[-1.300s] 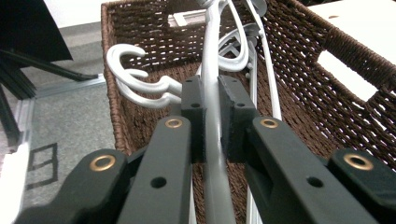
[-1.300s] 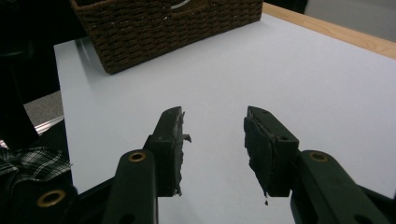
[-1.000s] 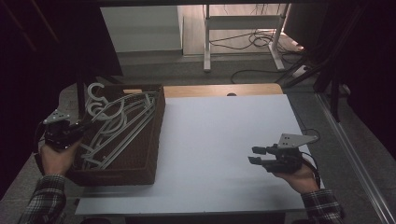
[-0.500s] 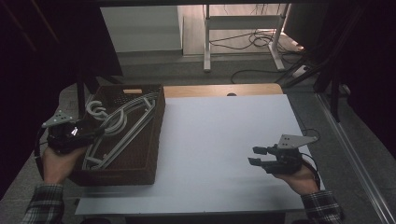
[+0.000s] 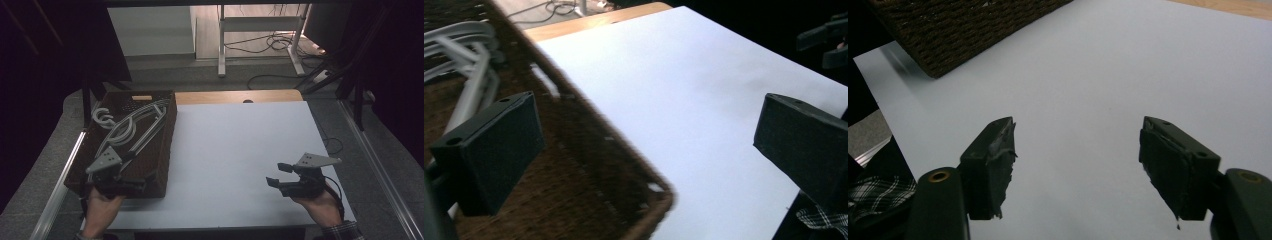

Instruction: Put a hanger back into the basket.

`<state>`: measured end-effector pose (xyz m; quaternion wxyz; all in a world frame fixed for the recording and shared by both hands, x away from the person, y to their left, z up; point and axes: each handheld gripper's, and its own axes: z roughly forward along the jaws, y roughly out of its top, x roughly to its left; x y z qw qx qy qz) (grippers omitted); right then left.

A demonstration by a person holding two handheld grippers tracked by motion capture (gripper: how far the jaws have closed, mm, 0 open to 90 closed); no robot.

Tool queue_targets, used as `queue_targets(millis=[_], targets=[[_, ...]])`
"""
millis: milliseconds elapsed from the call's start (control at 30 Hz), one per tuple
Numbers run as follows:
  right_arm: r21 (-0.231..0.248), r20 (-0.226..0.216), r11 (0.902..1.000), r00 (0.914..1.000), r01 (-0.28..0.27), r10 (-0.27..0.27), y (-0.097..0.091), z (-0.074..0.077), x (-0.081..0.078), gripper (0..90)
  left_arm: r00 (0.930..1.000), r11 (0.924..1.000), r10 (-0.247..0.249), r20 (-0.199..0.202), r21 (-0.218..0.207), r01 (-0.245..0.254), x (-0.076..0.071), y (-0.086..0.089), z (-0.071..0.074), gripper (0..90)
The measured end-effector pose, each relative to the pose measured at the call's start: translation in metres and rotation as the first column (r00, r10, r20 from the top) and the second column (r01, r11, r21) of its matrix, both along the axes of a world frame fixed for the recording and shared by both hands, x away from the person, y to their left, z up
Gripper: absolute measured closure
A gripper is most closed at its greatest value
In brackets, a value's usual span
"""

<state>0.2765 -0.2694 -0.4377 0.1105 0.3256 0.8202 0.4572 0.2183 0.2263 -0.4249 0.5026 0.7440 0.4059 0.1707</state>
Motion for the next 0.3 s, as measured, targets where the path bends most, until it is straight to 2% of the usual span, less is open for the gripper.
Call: queue_targets(millis=[67,133,233,300], targets=[[-0.001,0.007,0.9999,0.9999,0.010,-0.010,-0.001,-0.002,-0.006,27.7,0.9997,0.9997,-0.025,0.007,0.000,0.025,-0.004,-0.010,-0.005,0.0],[-0.018,0.011,0.9998,0.9999,0.010,-0.010,-0.001,-0.006,-0.009,26.8,0.9994,0.9994,-0.029,0.022,0.021,0.028,-0.008,-0.018,-0.011,0.0],[-0.087,0.033,0.9961,0.9994,0.014,-0.011,0.001,-0.014,-0.010,26.2,0.9979,0.9969,-0.063,0.014,0.049,0.062,-0.010,-0.028,-0.017,0.0],[-0.115,0.039,0.9934,0.9992,0.004,0.000,0.003,-0.018,-0.009,26.0,0.9977,0.9958,-0.066,0.017,0.065,0.065,-0.009,-0.031,-0.019,0.0]])
